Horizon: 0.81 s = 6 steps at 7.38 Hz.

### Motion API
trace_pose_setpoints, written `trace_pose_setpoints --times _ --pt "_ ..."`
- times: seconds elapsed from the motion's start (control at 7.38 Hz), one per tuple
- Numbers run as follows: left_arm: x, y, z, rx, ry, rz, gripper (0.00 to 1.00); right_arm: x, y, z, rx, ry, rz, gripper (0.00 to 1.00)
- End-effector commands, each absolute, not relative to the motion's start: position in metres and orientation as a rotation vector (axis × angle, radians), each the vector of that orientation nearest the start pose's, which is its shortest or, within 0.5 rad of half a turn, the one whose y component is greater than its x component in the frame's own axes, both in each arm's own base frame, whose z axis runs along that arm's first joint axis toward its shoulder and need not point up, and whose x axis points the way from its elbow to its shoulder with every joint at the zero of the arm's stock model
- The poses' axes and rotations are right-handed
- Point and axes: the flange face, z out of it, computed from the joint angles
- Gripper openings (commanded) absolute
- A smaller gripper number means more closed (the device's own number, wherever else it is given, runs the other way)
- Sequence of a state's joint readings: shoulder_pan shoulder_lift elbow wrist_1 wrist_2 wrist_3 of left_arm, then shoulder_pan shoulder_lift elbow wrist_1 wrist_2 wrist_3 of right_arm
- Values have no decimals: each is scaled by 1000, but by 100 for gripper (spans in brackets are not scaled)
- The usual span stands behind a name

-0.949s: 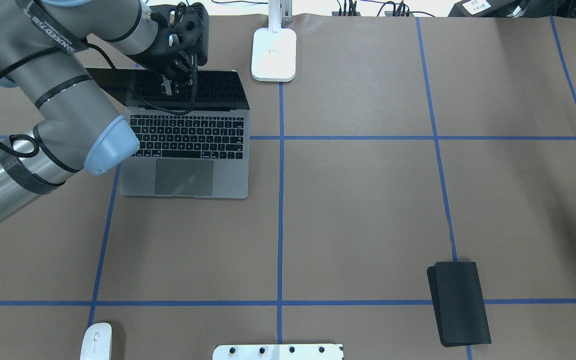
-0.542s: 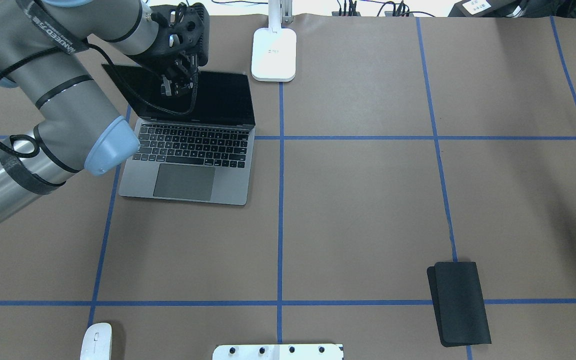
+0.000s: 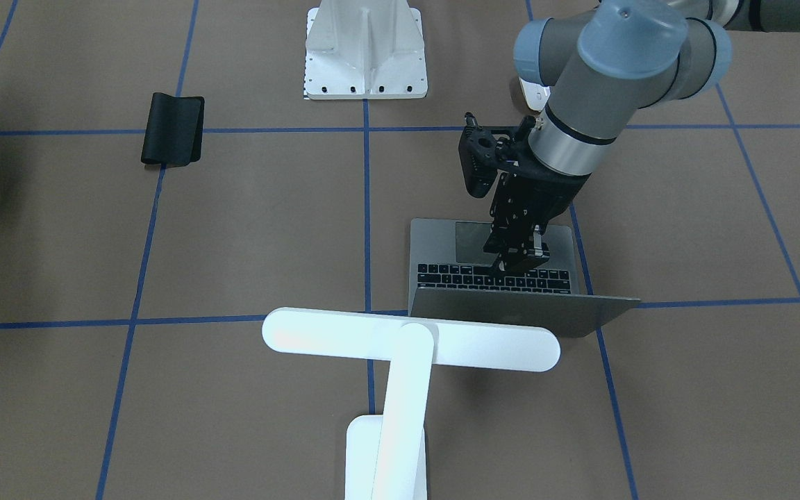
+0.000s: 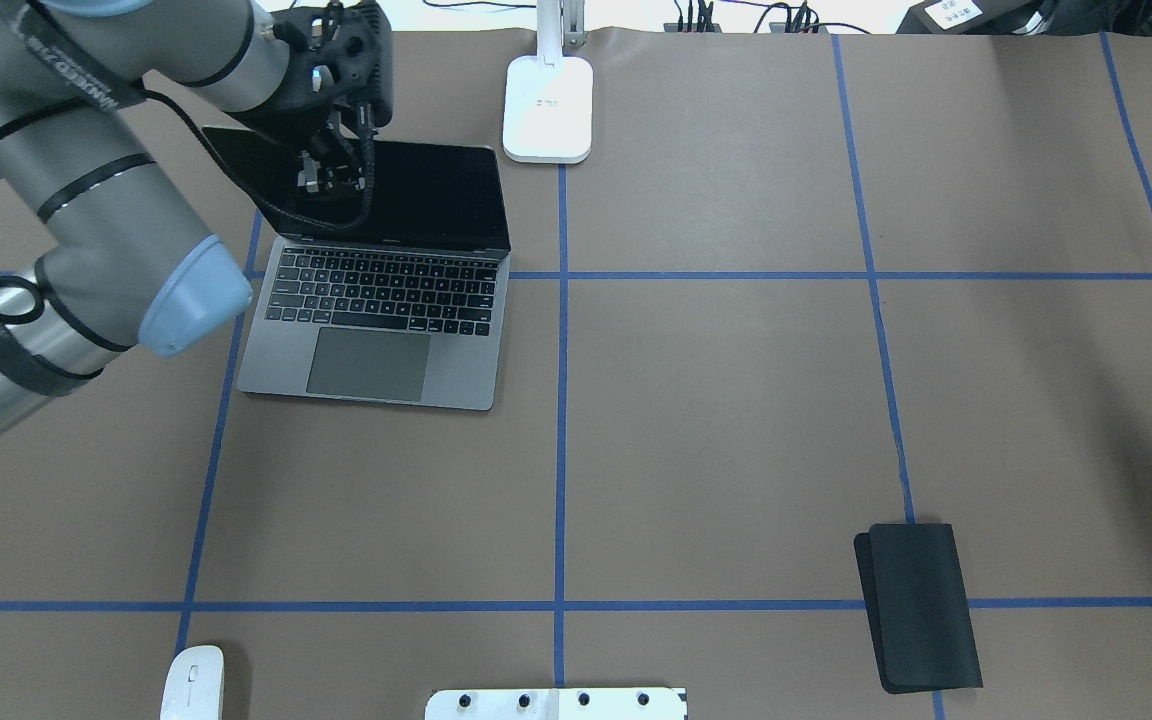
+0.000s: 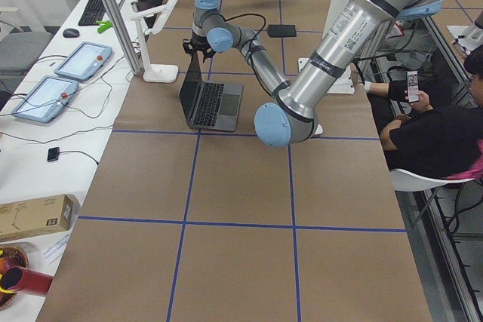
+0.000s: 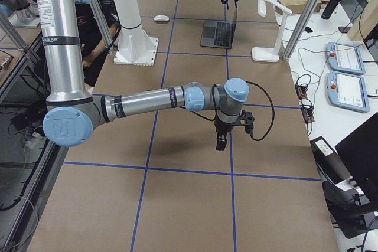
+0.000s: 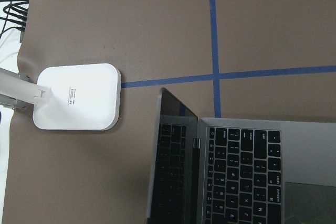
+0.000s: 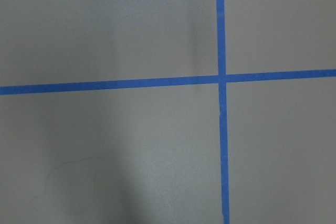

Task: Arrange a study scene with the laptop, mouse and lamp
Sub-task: 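Open the left gripper and withdraw it from the laptop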

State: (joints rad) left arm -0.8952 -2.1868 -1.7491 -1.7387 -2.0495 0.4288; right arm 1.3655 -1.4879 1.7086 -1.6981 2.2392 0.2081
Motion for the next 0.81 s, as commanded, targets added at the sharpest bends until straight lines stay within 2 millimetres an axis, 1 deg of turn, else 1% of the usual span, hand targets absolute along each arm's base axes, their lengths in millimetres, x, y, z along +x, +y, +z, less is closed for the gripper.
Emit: trace_pose_setpoints --times 0.0,0.14,0.27,0.41,0.54,0.68 --pt "277 -536 263 841 611 1072 100 -44 -528 520 49 -673 -85 100" --pt "246 -535 301 786 593 1022 100 -50 -518 493 81 -707 -113 100" --pt "202 -533 347 686 669 945 100 -57 -485 488 32 -851 -120 100" --pt "157 -526 389 600 759 867 100 -59 -448 471 16 -910 -103 100" --pt "133 -509 433 513 771 791 100 -76 -423 452 16 -920 -151 100" --pt "123 -487 471 375 797 595 100 -93 -400 436 -12 -931 -159 99"
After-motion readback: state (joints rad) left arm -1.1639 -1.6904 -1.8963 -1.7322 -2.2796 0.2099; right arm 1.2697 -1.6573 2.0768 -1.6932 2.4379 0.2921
